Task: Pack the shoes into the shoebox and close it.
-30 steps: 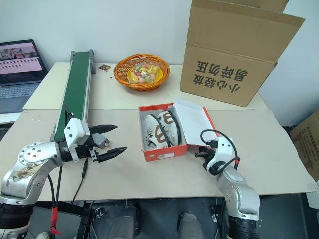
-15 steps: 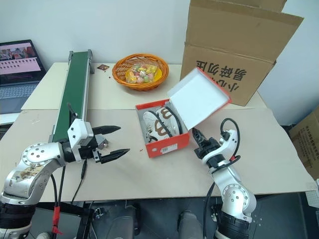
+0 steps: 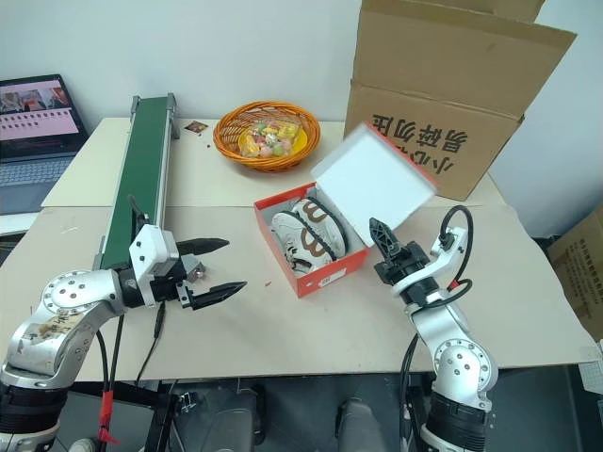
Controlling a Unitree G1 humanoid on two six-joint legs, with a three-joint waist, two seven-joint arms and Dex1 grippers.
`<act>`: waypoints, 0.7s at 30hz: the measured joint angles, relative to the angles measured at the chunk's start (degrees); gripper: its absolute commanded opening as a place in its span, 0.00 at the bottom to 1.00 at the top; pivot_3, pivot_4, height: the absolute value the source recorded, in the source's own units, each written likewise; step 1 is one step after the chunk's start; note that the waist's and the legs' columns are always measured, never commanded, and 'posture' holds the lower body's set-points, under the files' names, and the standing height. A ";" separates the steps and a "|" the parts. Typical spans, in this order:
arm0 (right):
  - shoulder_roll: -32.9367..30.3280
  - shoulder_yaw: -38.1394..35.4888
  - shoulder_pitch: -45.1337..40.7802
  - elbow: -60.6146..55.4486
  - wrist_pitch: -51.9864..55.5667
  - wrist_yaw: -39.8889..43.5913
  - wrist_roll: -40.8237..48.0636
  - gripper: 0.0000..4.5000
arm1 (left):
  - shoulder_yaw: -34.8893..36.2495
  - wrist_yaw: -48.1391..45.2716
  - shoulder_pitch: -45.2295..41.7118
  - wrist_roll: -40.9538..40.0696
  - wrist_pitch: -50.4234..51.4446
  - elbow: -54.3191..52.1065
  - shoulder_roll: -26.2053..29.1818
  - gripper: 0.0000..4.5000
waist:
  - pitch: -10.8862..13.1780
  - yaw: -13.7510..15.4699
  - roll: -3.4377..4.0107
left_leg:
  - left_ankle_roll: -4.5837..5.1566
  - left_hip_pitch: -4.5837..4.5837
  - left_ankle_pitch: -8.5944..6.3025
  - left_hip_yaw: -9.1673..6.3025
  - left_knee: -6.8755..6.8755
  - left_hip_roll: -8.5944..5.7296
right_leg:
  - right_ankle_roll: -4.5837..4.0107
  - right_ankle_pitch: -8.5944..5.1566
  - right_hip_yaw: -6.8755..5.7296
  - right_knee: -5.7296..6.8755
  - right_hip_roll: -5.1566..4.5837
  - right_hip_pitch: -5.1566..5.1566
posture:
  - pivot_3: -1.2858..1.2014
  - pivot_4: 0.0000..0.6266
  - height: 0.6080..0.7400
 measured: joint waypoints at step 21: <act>-24.87 18.89 -16.82 48.61 -7.46 10.40 -34.30 0.01 | -0.28 1.55 -1.84 0.54 0.02 1.22 0.24 1.00 | -0.04 -1.27 -0.01 | 0.08 0.09 0.03 0.03 0.11 -0.11 | 0.17 0.16 0.09 -0.08 -0.04 0.08 | 0.52 0.24 0.91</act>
